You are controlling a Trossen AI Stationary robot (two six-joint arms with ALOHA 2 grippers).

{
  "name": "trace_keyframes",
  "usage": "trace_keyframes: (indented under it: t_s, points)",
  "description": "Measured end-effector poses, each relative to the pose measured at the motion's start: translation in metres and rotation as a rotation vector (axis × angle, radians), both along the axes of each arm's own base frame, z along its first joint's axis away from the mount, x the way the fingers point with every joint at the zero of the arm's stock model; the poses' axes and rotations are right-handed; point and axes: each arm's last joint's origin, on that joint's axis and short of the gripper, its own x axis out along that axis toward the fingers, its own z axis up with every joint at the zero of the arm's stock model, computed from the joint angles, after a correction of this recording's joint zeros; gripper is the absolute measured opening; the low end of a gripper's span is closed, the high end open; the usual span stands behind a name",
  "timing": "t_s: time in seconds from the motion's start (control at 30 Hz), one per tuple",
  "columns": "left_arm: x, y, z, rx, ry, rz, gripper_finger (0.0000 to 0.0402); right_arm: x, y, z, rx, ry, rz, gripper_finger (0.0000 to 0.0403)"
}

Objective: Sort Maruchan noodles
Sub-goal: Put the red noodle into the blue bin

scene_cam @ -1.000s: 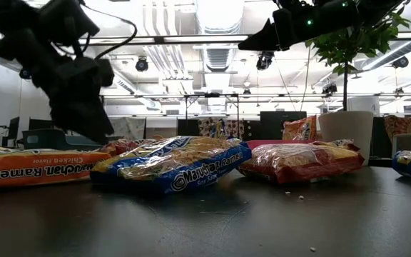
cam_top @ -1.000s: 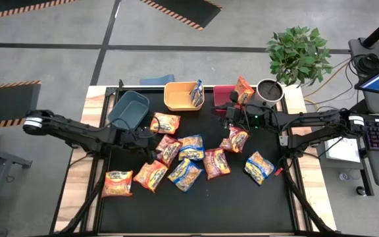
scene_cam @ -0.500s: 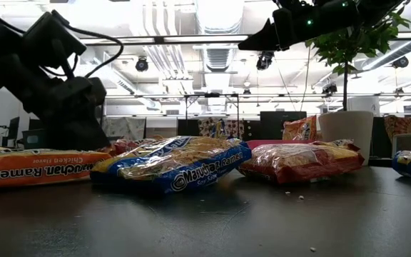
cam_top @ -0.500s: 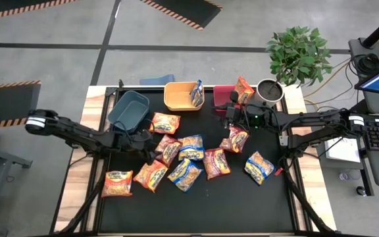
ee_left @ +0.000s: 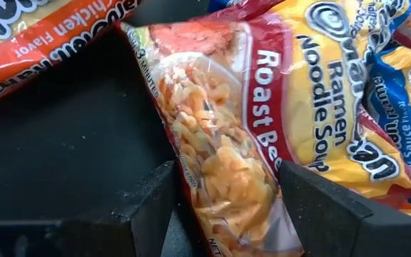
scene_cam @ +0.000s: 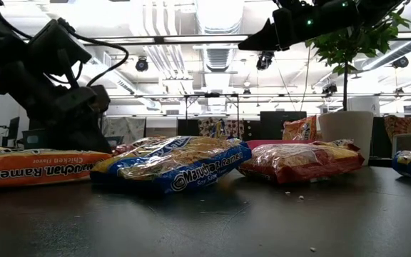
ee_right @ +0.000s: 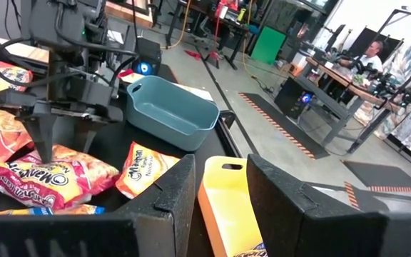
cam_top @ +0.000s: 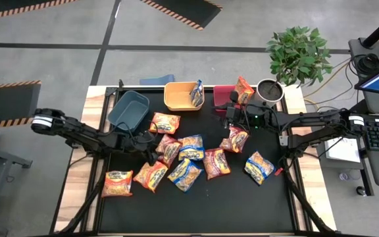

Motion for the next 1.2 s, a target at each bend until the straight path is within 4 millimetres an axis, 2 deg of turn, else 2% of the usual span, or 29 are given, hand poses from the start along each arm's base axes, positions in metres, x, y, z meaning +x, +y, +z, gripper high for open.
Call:
trace_keyframes:
  t_s: [0.33, 0.43, 0.7, 0.8, 0.97, 1.2]
  points:
    - [0.0, 0.0, 0.0, 0.014, 0.005, -0.016, 0.0222, 0.0, 0.0, 0.0, 0.0, 0.0, 0.0, 0.0116]
    - [0.0, 0.0, 0.0, 0.016, 0.007, -0.019, 0.0192, 0.0, 0.0, 0.0, -0.001, 0.0, 0.0, 0.0116]
    - [-0.001, 0.0, 0.001, 0.015, 0.005, -0.028, 0.0071, 0.0, 0.0, 0.0, 0.0, 0.0, 0.0, 0.0116]
    - [-0.001, -0.001, 0.004, 0.017, -0.014, -0.046, 0.0037, 0.0, 0.0, 0.0, 0.0, 0.0, 0.0, 0.0116]
    - [-0.001, -0.002, 0.013, 0.009, -0.075, -0.113, 0.0009, 0.0, 0.0, 0.0, 0.008, -0.002, -0.001, 0.0116]
    - [-0.004, -0.002, 0.034, 0.047, -0.197, -0.156, 0.0003, 0.0, 0.0, 0.0, 0.007, -0.002, -0.001, 0.0116]
